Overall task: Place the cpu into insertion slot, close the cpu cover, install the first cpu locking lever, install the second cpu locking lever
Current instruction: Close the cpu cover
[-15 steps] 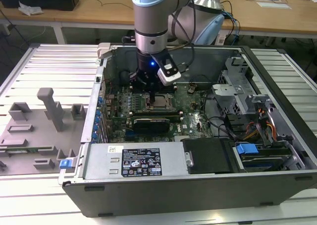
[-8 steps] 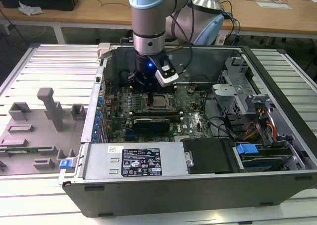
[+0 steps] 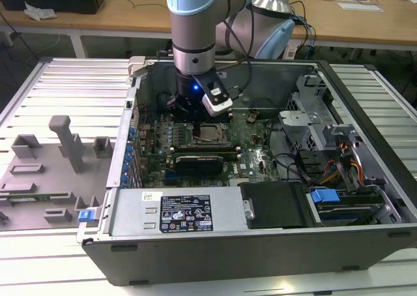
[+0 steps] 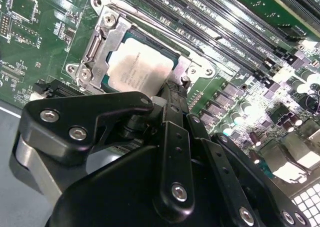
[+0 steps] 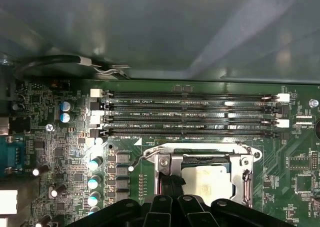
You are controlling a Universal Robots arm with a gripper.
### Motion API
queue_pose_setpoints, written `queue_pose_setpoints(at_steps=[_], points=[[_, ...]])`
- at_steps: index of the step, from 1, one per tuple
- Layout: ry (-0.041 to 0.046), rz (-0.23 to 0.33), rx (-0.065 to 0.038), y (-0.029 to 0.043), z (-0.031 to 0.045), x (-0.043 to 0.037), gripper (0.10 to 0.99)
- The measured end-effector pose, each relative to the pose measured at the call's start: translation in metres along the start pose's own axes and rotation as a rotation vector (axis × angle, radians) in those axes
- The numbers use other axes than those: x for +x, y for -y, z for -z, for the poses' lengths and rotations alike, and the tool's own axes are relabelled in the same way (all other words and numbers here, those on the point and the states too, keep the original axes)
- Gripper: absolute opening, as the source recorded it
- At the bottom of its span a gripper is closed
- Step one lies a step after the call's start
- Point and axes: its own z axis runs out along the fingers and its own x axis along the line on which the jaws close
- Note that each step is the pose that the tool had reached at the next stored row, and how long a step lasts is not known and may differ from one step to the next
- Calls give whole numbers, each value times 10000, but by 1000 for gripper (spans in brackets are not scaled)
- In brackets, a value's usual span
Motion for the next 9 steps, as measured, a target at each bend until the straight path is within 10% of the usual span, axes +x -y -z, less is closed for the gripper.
queue_pose_setpoints(at_steps=[9], points=[[0,1,0,1,-5,-60,106]])
